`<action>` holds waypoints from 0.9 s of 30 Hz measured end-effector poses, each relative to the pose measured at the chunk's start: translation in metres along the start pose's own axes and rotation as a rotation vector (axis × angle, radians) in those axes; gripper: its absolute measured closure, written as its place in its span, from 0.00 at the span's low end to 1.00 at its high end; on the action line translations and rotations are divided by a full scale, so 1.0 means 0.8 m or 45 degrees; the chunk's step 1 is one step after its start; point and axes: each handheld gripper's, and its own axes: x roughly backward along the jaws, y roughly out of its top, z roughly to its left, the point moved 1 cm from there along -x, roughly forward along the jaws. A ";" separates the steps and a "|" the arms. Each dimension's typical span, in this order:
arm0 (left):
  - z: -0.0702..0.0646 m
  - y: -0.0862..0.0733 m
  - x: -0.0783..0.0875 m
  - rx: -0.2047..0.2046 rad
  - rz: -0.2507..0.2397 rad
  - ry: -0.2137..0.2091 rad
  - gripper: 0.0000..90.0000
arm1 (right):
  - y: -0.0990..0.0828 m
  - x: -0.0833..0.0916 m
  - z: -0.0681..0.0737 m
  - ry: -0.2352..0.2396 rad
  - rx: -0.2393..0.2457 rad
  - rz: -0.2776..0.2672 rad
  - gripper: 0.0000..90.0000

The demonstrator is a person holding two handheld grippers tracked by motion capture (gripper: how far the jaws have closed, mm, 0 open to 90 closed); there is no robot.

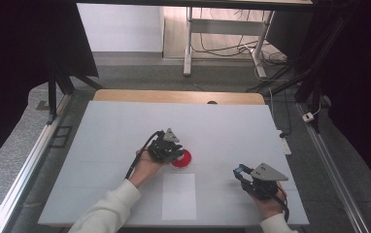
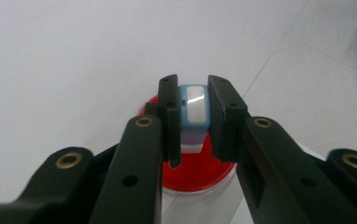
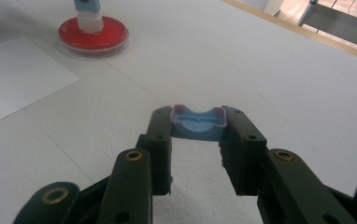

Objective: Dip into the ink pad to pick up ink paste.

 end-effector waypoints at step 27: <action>-0.006 -0.002 -0.005 -0.038 0.018 0.032 0.85 | 0.001 0.002 0.000 -0.005 0.002 -0.008 0.72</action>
